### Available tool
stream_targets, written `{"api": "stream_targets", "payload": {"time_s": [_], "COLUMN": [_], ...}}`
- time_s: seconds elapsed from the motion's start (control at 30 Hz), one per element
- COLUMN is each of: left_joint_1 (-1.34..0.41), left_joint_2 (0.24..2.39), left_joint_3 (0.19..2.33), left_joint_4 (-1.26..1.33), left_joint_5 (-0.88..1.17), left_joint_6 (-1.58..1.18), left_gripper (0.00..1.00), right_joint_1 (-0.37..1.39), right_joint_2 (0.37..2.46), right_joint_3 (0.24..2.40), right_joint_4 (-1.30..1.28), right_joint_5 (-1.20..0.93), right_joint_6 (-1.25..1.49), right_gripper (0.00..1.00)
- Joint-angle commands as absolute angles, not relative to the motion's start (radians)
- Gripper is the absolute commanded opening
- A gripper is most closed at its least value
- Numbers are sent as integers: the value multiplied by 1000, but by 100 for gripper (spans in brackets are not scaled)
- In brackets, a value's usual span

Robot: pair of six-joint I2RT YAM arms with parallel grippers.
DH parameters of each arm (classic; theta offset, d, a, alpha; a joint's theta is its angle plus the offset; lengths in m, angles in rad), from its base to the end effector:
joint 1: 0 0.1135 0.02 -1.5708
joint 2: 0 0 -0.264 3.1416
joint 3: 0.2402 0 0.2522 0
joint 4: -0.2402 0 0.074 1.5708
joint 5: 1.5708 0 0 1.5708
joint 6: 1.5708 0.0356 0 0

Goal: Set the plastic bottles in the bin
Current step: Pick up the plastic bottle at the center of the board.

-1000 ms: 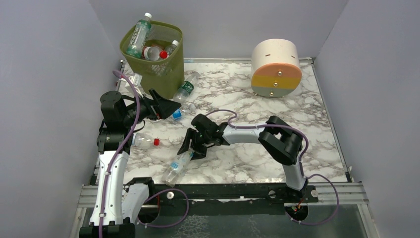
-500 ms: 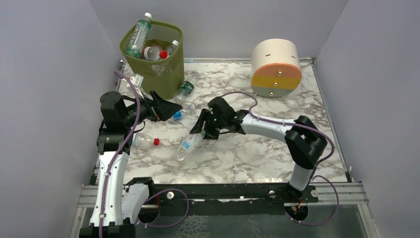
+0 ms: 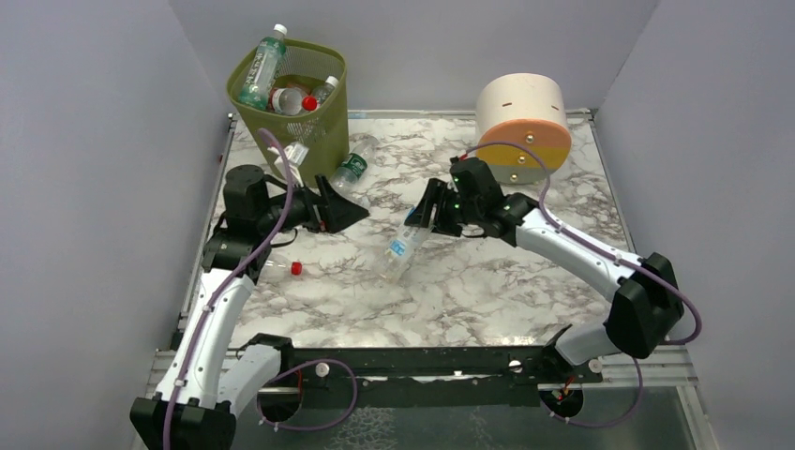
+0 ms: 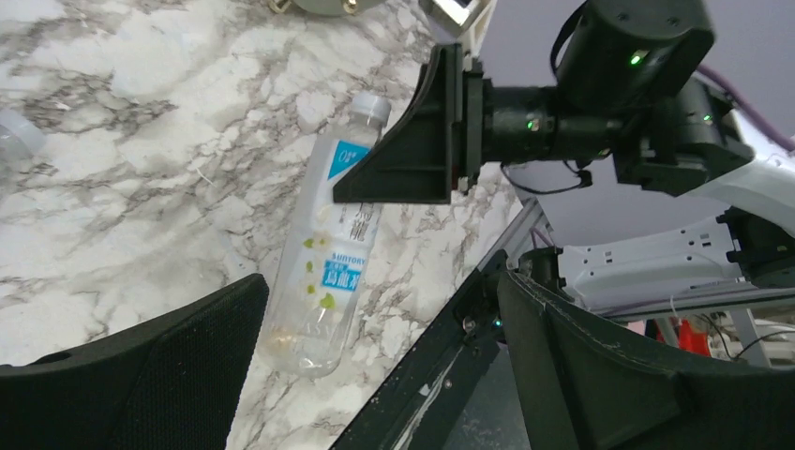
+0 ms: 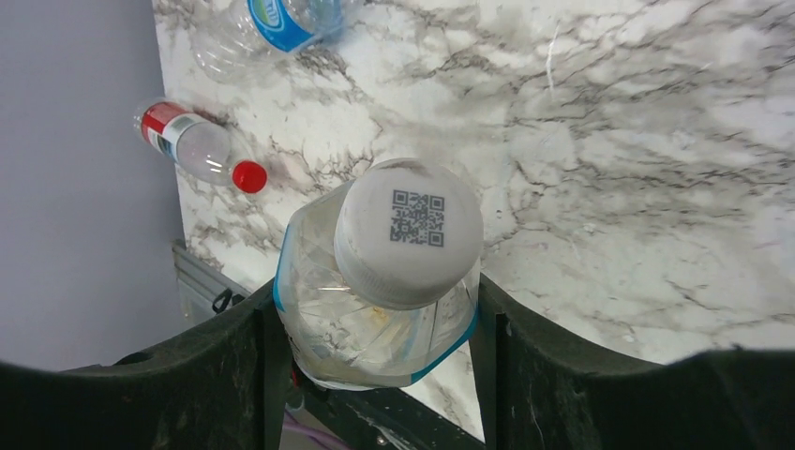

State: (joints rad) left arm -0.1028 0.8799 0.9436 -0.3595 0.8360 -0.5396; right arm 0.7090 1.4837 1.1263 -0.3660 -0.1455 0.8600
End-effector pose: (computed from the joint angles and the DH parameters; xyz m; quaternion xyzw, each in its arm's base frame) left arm 0.1823 -0.0454 0.3639 0.0768 0.7693 -0.4812 0.4131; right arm 0.2466 0.2184 0.2747 0.0388 0.9088 0.3366 0.2434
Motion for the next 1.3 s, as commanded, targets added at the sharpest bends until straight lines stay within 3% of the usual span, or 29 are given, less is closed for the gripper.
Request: {"api": "stream_targets", "payload": {"time_s": [0.0, 0.53, 1.13, 1.27], "left_joint_1": [-242, -743, -841, -850], "left_joint_2": [927, 1102, 1106, 1103], "left_joint_3": [928, 927, 932, 922], "left_joint_4": [-296, -221, -272, -272], "left_joint_5": [699, 314, 120, 110], "left_joint_6": [-535, -459, -410, -411], "left_gripper": [99, 99, 99, 94], "right_joint_1": [658, 575, 572, 572], "right_joint_2": [1411, 1399, 1410, 1415], "right_joint_3": [1124, 1257, 1319, 1322], "right_joint_4": [-438, -545, -582, -570], "right_joint_5": [-139, -384, -585, -611], "right_joint_6": [735, 545, 512, 524], "right_gripper": [56, 56, 56, 56]}}
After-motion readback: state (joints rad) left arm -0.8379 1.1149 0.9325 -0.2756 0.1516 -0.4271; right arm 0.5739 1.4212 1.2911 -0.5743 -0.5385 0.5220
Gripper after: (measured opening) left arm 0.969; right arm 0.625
